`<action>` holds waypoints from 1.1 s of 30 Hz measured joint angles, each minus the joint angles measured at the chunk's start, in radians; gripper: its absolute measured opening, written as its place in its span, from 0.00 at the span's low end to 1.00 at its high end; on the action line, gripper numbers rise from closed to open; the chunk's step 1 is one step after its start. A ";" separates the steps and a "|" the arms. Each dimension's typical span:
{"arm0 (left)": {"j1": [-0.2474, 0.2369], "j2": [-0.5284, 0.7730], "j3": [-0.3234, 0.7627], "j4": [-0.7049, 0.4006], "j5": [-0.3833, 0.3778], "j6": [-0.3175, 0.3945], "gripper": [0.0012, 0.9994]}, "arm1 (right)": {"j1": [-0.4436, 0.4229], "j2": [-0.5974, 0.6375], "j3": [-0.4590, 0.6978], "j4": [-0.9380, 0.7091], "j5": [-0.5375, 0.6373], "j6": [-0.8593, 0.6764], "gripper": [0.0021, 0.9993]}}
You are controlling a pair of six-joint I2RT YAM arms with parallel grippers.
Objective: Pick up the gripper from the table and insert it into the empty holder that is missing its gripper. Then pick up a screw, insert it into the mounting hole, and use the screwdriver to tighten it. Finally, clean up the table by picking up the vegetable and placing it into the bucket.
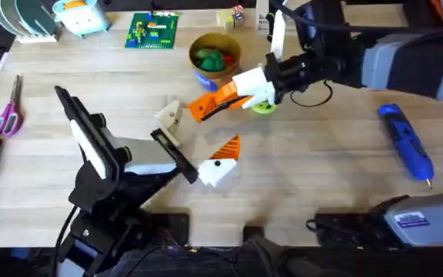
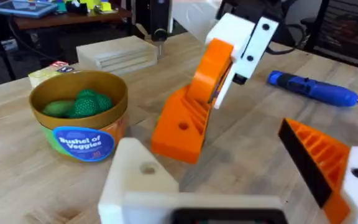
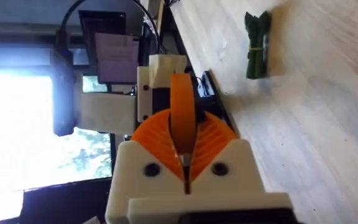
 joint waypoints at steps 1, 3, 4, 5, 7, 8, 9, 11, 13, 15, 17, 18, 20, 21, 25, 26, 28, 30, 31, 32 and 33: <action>0.000 0.000 0.000 0.000 0.000 0.000 0.99 | 0.007 0.014 0.000 0.026 -0.012 0.021 0.01; 0.000 0.000 0.000 0.000 0.000 0.000 0.99 | 0.019 0.034 0.000 0.072 -0.034 0.064 0.01; 0.000 0.000 0.000 0.000 0.000 0.000 0.99 | 0.024 0.039 0.000 0.087 -0.042 0.082 0.01; 0.000 0.000 0.000 0.000 0.000 0.000 0.99 | 0.028 0.042 0.000 0.098 -0.050 0.099 0.01; 0.000 0.000 0.000 0.000 0.000 0.000 0.99 | 0.035 0.042 0.000 0.110 -0.059 0.120 0.01; 0.000 0.000 0.000 0.000 0.000 0.000 0.99 | 0.038 0.041 0.000 0.113 -0.063 0.127 0.01; 0.000 0.000 0.000 0.000 0.000 0.000 0.99 | 0.040 0.042 0.000 0.112 -0.063 0.132 0.01; 0.000 0.000 0.000 0.000 0.000 0.000 0.99 | 0.045 0.041 0.000 0.115 -0.064 0.142 0.01; 0.000 0.000 0.000 0.000 0.000 0.000 0.99 | 0.052 0.042 0.000 0.115 -0.062 0.149 0.01; 0.000 0.000 0.000 0.000 -0.003 0.000 0.99 | 0.062 0.042 0.000 0.117 -0.062 0.152 0.01; 0.000 0.000 0.000 0.000 -0.007 0.000 0.99 | 0.072 0.047 0.000 0.128 -0.061 0.159 0.01; 0.000 0.000 0.000 0.000 -0.004 0.000 0.99 | 0.077 0.053 0.000 0.138 -0.060 0.165 0.01; 0.001 0.000 0.000 0.000 -0.009 -0.003 0.99 | 0.088 0.067 0.000 0.167 -0.062 0.180 0.01; 0.003 0.000 0.000 0.000 -0.014 -0.004 0.99 | 0.090 0.074 0.000 0.189 -0.063 0.191 0.01; 0.003 0.000 0.000 0.000 -0.028 -0.006 0.99 | 0.095 0.081 0.000 0.248 -0.061 0.237 0.01; 0.003 0.000 0.000 0.000 -0.031 -0.006 0.99 | 0.096 0.081 0.000 0.255 -0.058 0.249 0.01; 0.004 0.000 0.000 -0.001 -0.035 -0.006 0.99 | 0.098 0.081 0.000 0.257 -0.050 0.271 0.01; 0.004 0.000 0.000 -0.001 -0.037 -0.007 0.99 | 0.100 0.081 0.000 0.260 -0.039 0.296 0.01; 0.004 0.000 0.000 -0.002 -0.038 -0.007 0.99 | 0.102 0.081 0.000 0.262 -0.030 0.306 0.01; 0.004 0.000 0.000 -0.002 -0.040 -0.008 0.99 | 0.104 0.081 0.000 0.264 -0.023 0.318 0.01; 0.004 0.000 0.000 -0.003 -0.042 -0.011 0.99 | 0.107 0.081 0.000 0.265 -0.016 0.329 0.01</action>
